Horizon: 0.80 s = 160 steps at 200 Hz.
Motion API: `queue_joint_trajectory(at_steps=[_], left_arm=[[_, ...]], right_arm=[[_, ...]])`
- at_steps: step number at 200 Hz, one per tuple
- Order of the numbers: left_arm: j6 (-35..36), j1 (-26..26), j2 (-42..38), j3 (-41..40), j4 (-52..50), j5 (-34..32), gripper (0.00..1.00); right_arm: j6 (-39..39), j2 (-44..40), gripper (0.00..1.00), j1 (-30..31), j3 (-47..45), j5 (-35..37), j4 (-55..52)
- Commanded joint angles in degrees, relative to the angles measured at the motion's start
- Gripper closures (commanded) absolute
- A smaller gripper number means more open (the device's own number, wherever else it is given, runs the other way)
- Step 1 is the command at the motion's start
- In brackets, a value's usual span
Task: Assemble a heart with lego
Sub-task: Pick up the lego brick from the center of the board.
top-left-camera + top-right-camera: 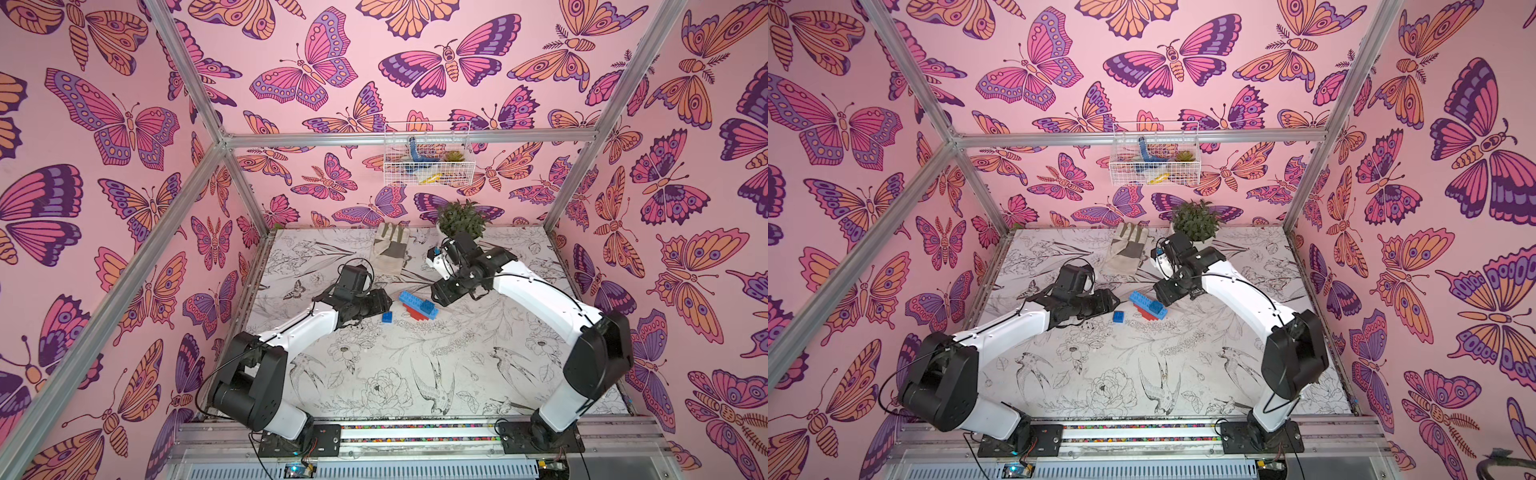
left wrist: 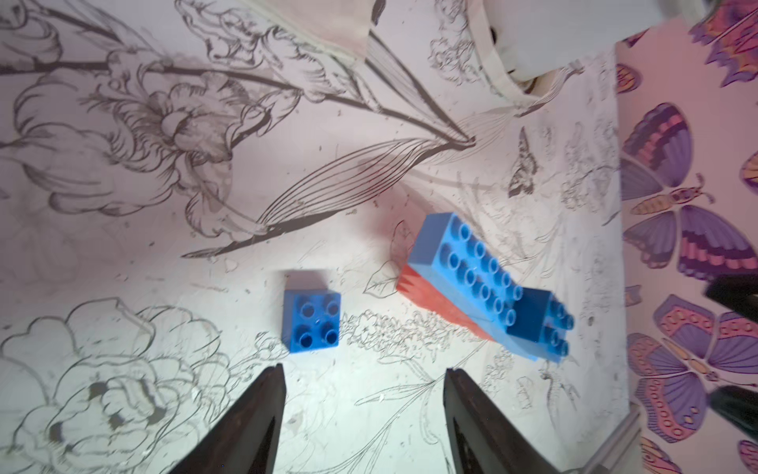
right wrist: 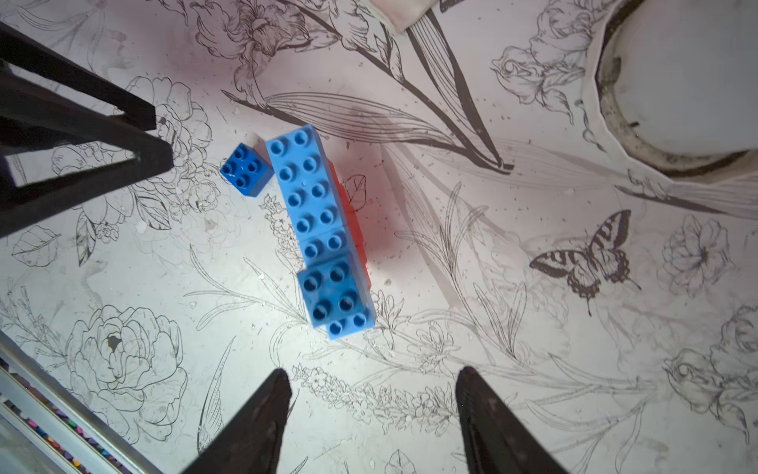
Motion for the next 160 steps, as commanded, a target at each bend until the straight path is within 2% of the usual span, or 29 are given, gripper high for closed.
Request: queue_joint_trajectory(at_steps=[1, 16, 49, 75, 160], left_arm=[[3.57, -2.46, -0.62, 0.24, -7.01, -7.12, 0.32], [4.18, -3.34, 1.04, 0.82, -7.79, -8.05, 0.32], [6.35, -5.08, 5.91, 3.84, -8.60, -8.80, 0.31], [7.41, -6.02, 9.55, 6.49, -9.15, -10.39, 0.31], [9.31, -6.52, 16.96, 11.44, -11.10, -15.21, 0.43]], right_arm=[[6.51, -4.01, 0.30, -0.54, -5.10, -0.13, 5.44], [7.74, -6.45, 0.28, -0.55, -8.33, -1.89, 7.14], [9.64, -7.77, 0.27, -1.32, -13.01, -0.43, 9.16], [10.89, -8.19, 0.25, -2.97, -15.42, -2.91, 11.19], [9.91, -7.76, 0.24, -4.14, -16.75, -4.07, 11.59]])
